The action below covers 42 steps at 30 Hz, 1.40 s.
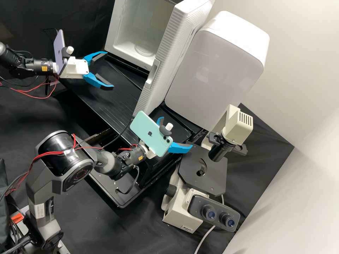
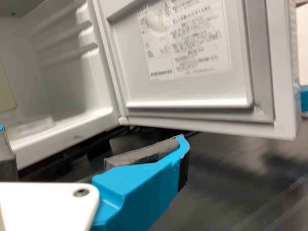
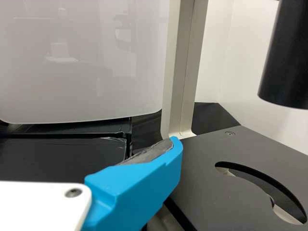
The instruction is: Take the petri dish out of the incubator
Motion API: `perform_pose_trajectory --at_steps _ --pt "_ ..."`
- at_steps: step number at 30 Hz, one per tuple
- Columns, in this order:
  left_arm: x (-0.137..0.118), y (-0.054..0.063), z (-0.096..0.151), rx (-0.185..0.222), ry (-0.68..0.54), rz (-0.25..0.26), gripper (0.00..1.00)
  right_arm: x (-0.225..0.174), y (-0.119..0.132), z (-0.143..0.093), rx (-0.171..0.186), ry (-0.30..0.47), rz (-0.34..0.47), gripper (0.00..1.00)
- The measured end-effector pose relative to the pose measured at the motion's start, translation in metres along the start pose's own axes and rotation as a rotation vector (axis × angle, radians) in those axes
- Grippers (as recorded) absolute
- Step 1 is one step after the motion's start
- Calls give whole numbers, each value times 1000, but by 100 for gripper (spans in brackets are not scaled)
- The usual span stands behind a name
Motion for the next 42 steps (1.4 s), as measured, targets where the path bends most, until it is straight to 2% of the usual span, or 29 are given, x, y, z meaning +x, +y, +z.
perform_pose_trajectory --at_steps 8,11,15,17,21,24,26,31,35,42 --pt "36 15 -4 -23 -41 -15 100 0 0 0 0 0 0 100" --pt "51 15 -10 -40 -20 -40 100 0 0 0 0 0 0 100" --pt "73 14 -24 -43 28 -82 100 0 0 0 0 0 0 100" --pt "81 12 -32 -61 62 -99 100 0 0 0 0 0 0 100" --pt "91 16 -45 -95 117 -89 100 0 0 0 0 0 0 100" --pt "98 25 -54 -131 159 -60 100 0 0 0 0 0 0 100" --pt "102 30 -58 -140 179 -47 100 0 0 0 0 0 0 100" --pt "115 40 -65 -106 189 -11 100 0 0 0 0 0 0 100" --pt "128 46 -70 -106 203 -11 100 0 0 0 0 0 0 100" --pt "144 41 -78 -127 232 -44 100 0 0 0 0 0 0 100"
